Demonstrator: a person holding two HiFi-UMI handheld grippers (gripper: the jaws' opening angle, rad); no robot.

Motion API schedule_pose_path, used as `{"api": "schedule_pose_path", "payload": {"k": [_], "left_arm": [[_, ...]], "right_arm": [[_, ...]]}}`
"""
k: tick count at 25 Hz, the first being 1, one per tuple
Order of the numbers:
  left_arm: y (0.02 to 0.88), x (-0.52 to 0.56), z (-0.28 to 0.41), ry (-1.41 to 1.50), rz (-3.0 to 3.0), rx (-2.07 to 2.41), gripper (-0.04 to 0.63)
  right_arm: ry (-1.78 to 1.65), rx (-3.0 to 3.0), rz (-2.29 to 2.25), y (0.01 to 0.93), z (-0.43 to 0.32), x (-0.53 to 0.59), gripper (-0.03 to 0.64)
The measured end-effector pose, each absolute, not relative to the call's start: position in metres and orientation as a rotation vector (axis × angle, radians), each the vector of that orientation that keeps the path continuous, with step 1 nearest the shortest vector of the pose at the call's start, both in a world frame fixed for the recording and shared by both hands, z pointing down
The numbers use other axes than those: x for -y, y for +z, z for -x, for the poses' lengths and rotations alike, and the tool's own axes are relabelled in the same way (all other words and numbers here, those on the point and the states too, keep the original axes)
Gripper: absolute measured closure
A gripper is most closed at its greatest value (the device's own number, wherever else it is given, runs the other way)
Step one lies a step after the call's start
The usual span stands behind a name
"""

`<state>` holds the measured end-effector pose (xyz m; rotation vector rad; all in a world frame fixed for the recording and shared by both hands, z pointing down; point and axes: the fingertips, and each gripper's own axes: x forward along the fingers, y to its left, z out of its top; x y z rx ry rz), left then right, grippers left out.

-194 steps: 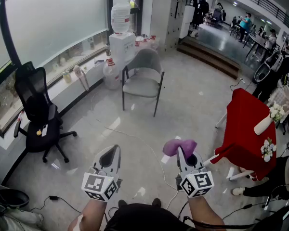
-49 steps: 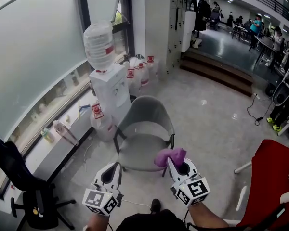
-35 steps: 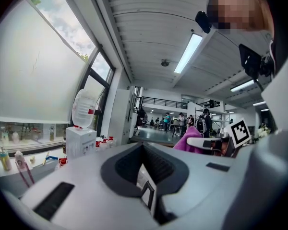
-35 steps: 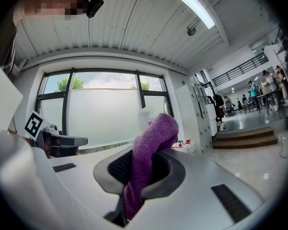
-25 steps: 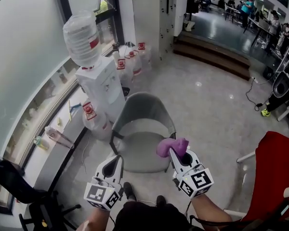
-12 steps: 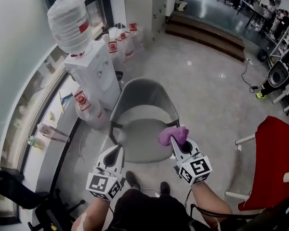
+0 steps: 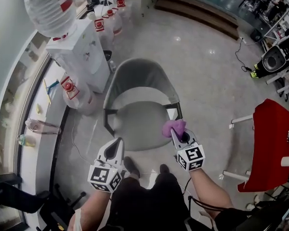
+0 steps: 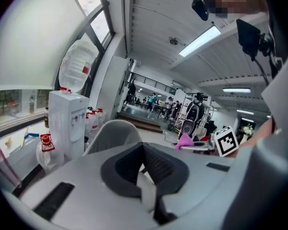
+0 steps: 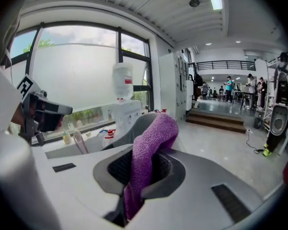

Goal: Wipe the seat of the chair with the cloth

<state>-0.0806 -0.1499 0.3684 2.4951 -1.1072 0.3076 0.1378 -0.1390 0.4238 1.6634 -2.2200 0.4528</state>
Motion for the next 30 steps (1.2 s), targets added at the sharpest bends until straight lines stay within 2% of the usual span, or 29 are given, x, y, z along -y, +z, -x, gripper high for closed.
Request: {"api": "schedule_pose_path", "payload": {"k": [13,30], "left_arm": [[0.471,0.146,0.078,0.448,-2.356,1.096,0.598],[0.586,0.135,0.084,0.588,-2.244,1.094,0.598]], "right_arm": [[0.594,2.033,-1.557,0.554,-0.182,0.144,0.583],[0.53,1.831,-1.331,0.7,-0.2,0.135,0.583]]}}
